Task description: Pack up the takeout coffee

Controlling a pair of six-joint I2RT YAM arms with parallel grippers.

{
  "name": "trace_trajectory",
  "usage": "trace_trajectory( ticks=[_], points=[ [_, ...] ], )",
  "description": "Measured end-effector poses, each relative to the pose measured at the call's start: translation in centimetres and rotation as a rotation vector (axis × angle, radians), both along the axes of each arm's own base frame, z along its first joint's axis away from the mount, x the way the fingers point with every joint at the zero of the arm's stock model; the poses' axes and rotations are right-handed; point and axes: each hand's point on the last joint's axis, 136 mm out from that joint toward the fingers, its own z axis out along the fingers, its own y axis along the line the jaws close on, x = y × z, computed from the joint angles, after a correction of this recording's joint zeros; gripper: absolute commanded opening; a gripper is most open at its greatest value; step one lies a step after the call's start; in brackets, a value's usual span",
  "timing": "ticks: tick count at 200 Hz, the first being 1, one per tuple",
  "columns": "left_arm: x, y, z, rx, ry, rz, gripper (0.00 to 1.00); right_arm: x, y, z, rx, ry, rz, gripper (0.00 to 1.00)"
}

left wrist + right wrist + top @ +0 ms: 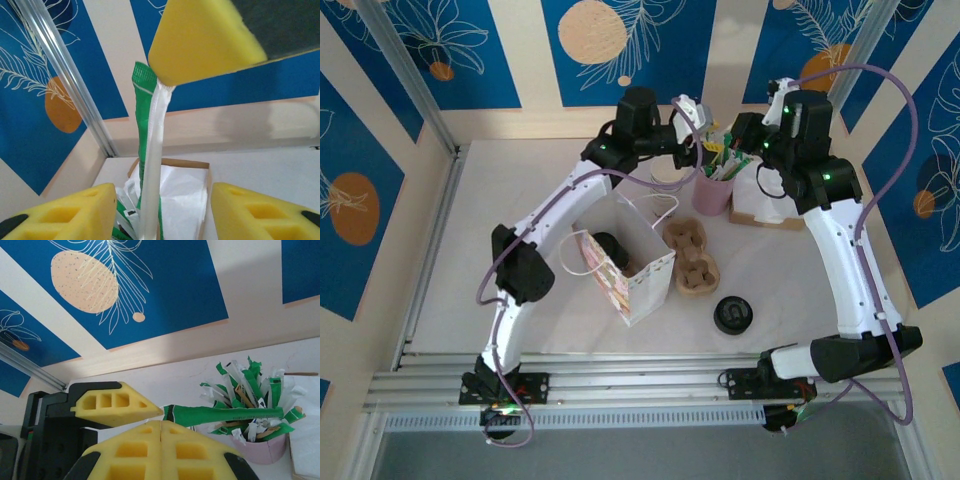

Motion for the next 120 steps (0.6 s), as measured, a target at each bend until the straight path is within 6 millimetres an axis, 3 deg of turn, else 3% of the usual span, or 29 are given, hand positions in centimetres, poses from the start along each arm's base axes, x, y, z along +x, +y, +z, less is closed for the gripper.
trace_trajectory(
  ticks=[20, 51, 80, 120],
  points=[
    [0.3, -0.7, -0.3, 0.005, -0.015, 0.023, 0.47, 0.0, 0.2, -0.4, 0.003, 0.01, 0.007, 0.0],
    [0.6, -1.4, -1.0, 0.015, -0.014, 0.048, 0.27, 0.1, 0.3, -0.6, 0.006, 0.013, 0.017, 0.0],
    [1.1, -1.3, -1.1, 0.019, -0.015, 0.08, 0.26, 0.2, 0.4, -0.6, 0.009, 0.007, 0.02, 0.0],
    [2.0, -1.0, -1.2, 0.027, -0.025, 0.136, 0.1, 0.5, 0.0, -0.5, 0.025, 0.0, 0.015, 0.0]
  ],
)
